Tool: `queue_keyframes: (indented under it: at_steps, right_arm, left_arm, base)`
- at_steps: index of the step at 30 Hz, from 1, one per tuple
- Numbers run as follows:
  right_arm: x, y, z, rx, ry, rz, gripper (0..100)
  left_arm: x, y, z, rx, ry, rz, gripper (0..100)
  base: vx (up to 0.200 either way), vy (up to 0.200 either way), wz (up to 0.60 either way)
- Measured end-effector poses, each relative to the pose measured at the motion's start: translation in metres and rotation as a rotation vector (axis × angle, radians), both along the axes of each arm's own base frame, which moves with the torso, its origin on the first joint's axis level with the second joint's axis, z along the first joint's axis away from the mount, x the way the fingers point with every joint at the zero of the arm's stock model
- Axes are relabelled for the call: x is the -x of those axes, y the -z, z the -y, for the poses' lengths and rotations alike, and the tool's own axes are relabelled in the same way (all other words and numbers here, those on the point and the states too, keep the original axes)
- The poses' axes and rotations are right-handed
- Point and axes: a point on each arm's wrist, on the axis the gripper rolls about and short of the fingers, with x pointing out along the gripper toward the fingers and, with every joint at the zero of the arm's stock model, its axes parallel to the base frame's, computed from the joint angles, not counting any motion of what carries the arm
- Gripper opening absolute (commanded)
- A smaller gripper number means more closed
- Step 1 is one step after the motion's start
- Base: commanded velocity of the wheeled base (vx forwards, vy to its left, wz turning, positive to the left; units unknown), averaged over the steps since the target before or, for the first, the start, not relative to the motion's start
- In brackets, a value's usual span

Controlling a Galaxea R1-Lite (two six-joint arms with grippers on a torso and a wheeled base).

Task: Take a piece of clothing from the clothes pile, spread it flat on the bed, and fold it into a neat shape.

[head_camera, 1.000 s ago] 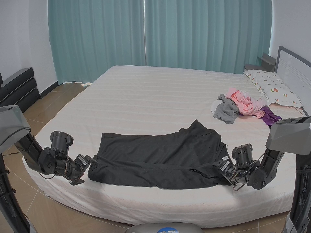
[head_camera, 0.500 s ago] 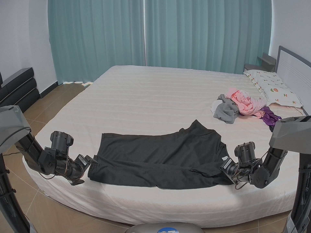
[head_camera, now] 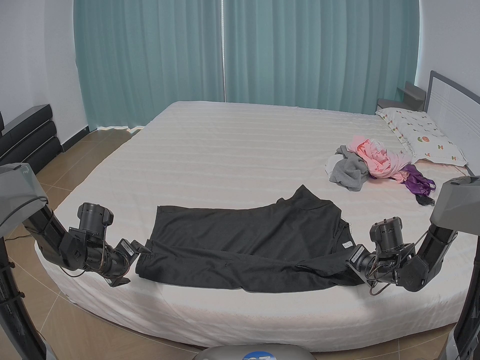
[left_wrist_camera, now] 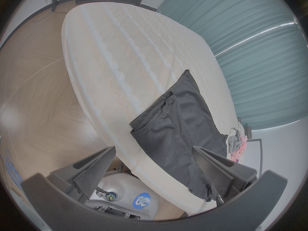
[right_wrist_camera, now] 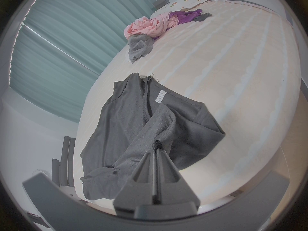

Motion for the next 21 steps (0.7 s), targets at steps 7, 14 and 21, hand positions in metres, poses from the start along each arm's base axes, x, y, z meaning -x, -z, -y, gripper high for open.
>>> queue_keyframes:
  at_steps: [7, 14, 21]
  right_arm:
    - [0.018, -0.003, -0.005, 0.005, -0.037, -0.027, 0]
    - [0.021, 0.002, -0.007, 0.012, -0.047, -0.041, 100]
    - [0.021, 0.001, -0.006, 0.01, -0.042, -0.034, 100]
  left_arm:
    - [0.0, 0.0, 0.0, 0.0, 0.001, 0.0, 100]
    - [0.0, 0.0, 0.001, 0.0, 0.004, 0.0, 100]
    - [0.003, 0.0, 0.002, -0.004, 0.017, -0.002, 100]
  base:
    - [0.0, 0.0, 0.0]
    - [0.0, 0.0, 0.0]
    - [0.0, 0.0, 0.0]
